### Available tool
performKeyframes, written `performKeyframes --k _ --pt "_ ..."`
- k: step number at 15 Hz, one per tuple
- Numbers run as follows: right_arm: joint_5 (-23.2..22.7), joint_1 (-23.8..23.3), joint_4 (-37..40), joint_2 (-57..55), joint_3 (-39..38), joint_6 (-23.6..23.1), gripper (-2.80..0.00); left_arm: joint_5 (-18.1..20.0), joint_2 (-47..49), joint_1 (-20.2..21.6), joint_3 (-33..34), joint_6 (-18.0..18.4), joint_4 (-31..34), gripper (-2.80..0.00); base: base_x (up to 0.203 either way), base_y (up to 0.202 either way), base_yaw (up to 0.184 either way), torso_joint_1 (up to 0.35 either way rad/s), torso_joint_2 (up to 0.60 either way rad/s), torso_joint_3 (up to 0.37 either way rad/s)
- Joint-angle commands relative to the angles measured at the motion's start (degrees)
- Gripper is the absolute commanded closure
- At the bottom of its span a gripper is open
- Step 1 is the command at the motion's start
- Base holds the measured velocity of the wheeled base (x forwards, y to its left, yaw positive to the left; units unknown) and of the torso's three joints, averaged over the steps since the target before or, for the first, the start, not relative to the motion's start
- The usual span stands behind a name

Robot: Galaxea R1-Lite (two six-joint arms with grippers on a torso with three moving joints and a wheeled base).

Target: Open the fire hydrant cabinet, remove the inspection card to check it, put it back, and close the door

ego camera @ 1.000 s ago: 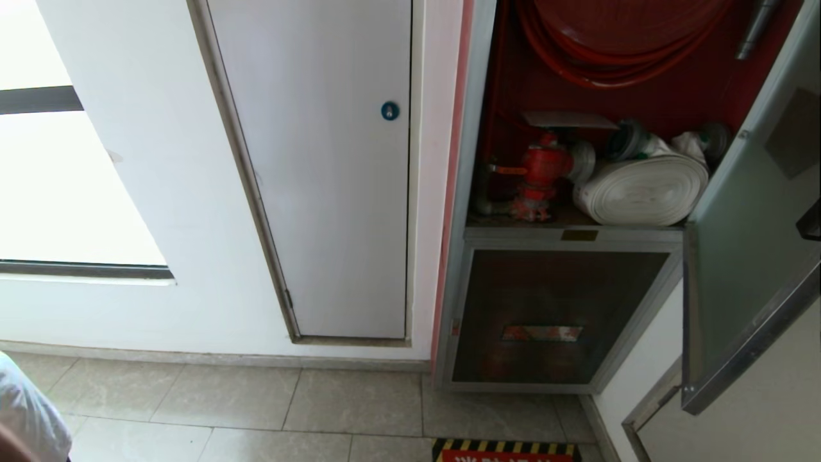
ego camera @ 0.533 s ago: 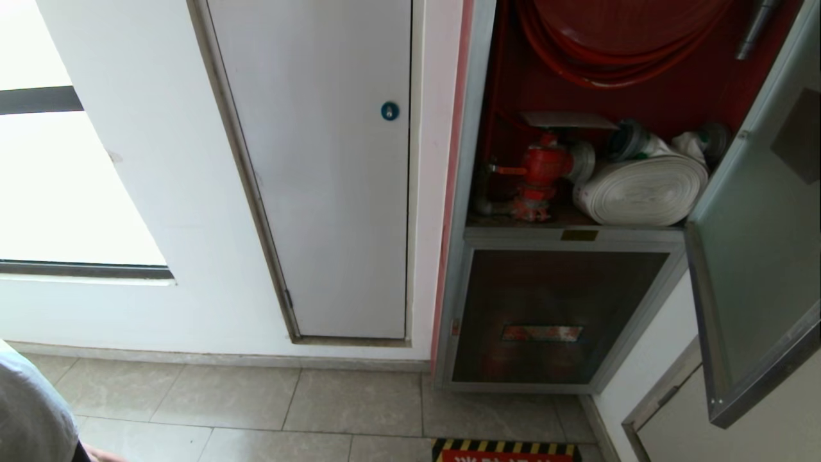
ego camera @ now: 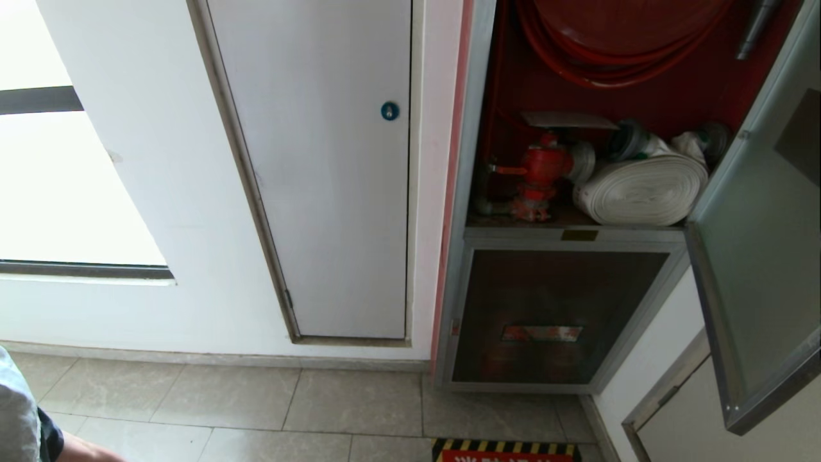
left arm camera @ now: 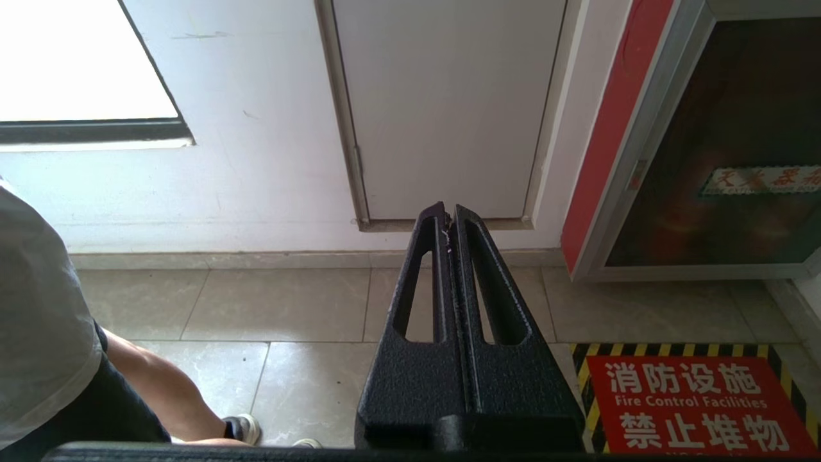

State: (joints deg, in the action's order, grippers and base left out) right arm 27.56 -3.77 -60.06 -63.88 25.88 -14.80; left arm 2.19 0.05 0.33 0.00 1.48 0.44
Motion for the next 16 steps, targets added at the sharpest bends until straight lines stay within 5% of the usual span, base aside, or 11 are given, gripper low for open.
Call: performKeyframes --k 1,16 --pt "0.1 -1.6 0.6 0.8 0.2 -0.1 0.0 0.0 0.0 0.0 0.0 0.0 0.0 0.0 0.0 0.0 0.0 0.0 0.0 0.0" --pt "-0.1 -18.5 4.0 1.0 0.2 -0.1 0.0 0.0 0.0 0.0 0.0 0.0 0.0 0.0 0.0 0.0 0.0 0.0 0.0 0.0"
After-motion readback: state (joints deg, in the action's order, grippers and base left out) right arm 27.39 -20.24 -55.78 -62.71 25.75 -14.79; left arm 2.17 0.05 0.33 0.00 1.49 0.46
